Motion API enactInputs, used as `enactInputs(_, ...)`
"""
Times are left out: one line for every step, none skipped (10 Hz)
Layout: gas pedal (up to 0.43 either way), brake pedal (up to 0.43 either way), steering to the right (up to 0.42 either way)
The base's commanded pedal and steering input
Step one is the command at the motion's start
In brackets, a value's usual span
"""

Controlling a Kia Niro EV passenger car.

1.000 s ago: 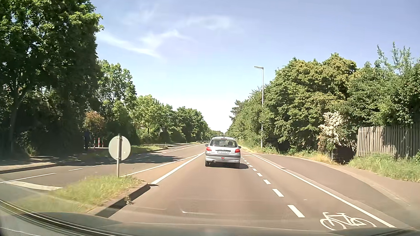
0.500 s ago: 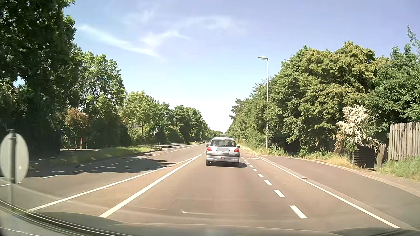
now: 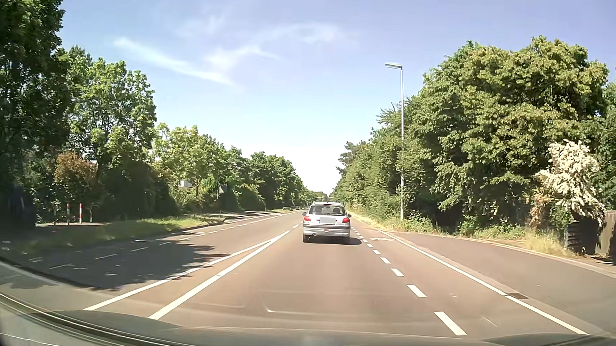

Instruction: Follow the waypoints while adhering to traffic rules and regulations

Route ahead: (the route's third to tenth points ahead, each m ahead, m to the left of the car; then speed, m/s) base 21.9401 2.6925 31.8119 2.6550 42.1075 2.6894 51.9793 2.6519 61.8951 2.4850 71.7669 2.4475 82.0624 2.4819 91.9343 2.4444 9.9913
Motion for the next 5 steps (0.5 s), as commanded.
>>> enactInputs(0.390,0.030,-0.002)
enactInputs(0.390,0.030,-0.001)
enactInputs(0.378,0.030,-0.001)
enactInputs(0.378,0.030,-0.001)
enactInputs(0.370,0.030,-0.001)
